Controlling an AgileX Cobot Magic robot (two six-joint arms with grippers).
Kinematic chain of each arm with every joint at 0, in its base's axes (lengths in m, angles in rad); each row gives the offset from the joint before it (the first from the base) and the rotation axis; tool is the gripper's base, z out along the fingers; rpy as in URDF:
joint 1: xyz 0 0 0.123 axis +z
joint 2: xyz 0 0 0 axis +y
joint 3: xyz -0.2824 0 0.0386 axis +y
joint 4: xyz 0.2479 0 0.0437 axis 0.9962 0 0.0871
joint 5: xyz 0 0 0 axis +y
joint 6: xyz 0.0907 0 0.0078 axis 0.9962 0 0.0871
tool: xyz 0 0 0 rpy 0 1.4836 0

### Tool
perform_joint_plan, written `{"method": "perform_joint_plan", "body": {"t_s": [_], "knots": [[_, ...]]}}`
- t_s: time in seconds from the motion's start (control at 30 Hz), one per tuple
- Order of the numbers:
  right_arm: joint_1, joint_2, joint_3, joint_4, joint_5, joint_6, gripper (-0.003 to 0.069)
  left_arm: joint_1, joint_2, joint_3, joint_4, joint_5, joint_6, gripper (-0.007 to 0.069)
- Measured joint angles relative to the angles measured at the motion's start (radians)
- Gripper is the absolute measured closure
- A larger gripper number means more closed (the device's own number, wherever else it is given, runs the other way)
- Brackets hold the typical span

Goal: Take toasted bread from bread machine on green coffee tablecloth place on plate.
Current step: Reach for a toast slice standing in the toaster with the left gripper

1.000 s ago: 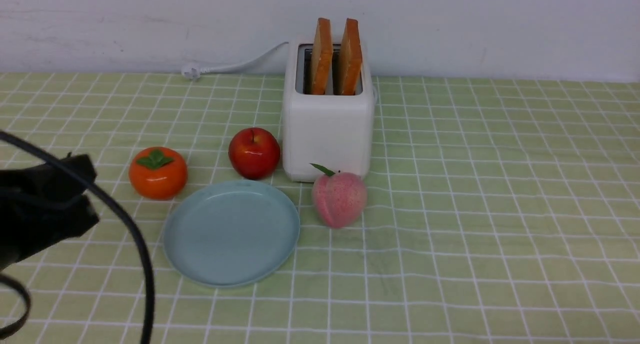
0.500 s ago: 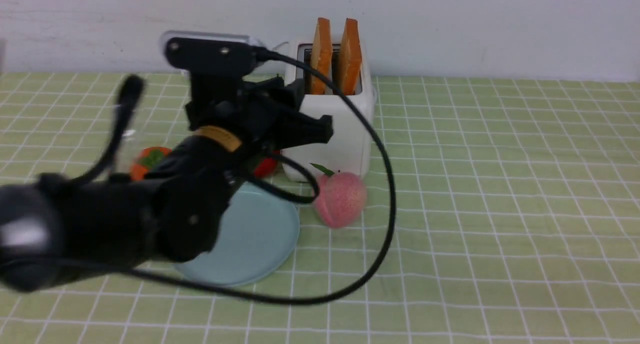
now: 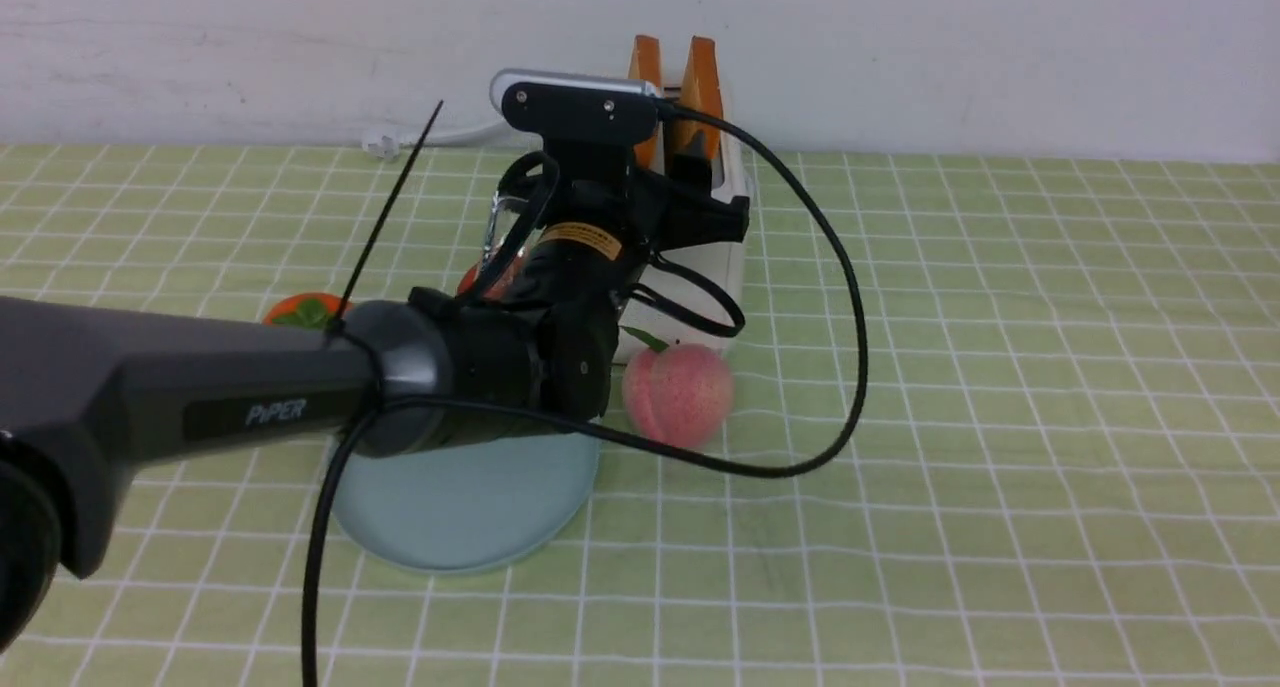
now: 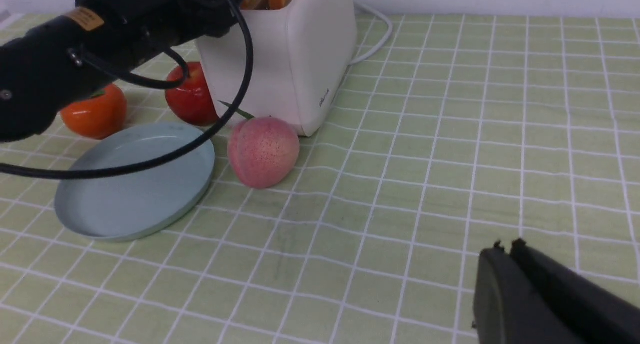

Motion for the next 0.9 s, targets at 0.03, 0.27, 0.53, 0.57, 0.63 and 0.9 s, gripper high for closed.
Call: {"method": "perform_joint_plan", "body": {"t_s": [0.03,0.27,0.53,0.57,0.63,0.9], "knots": [[0.0,0.0,0.0,0.0,-0.002,0.0,0.0643,0.005,0.0,-0.005,0.004,0.011,0.0,0.0192],[0.0,0.0,0.0,0.0,-0.006,0.0,0.0643,0.069,0.023,-0.094,0.013,0.132,-0.021,0.0229],[0.0,0.0,0.0,0.022,-0.009,0.0,0.0643,0.074,0.044,-0.129,0.13,0.172,-0.033,0.0229],[0.0,0.0,0.0,0.029,-0.01,0.0,0.0643,0.074,0.054,-0.141,0.13,0.171,-0.034,0.0229],[0.0,0.0,0.0,0.037,-0.01,0.0,0.0643,0.076,0.071,-0.161,0.129,0.17,-0.035,0.0229],[0.0,0.0,0.0,0.047,-0.014,0.0,0.0641,0.078,0.164,-0.282,0.053,0.179,0.08,0.0268]]}}
